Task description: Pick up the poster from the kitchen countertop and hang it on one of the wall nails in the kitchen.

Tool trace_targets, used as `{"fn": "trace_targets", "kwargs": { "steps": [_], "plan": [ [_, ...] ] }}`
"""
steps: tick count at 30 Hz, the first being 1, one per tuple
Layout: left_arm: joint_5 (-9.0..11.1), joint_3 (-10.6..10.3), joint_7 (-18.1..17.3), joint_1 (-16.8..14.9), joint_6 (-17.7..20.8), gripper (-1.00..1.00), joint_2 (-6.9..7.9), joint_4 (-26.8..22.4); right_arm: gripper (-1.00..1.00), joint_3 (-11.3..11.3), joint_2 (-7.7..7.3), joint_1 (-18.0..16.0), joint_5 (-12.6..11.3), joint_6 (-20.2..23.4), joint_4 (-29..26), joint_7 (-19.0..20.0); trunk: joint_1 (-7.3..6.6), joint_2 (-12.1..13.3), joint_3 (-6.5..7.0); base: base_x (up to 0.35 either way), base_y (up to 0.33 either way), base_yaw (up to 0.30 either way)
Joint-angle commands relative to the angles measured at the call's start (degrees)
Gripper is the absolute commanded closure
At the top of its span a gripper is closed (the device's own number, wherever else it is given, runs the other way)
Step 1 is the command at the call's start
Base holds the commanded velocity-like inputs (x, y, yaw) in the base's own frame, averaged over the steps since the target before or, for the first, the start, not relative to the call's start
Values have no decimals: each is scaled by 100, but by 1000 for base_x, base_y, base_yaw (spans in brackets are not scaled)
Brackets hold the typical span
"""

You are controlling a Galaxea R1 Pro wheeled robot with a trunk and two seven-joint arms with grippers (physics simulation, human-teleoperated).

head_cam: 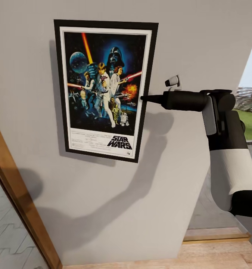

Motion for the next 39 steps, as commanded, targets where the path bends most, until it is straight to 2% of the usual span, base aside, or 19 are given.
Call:
{"fn": "trace_targets", "kwargs": {
  "steps": [1, 39],
  "plan": [
    [-18, 46, -29, -4, -12, -100, 3, 10, 100, 8, -3, -3, -17, 29, 2, 1, 4, -4, -4, 113, 0, 0],
    [-18, 46, -34, -4, -12, -100, 8, 10, 100, 8, -1, -3, -17, 31, -24, 1, 4, -4, -4, 10, 0, 0]
  ]
}}
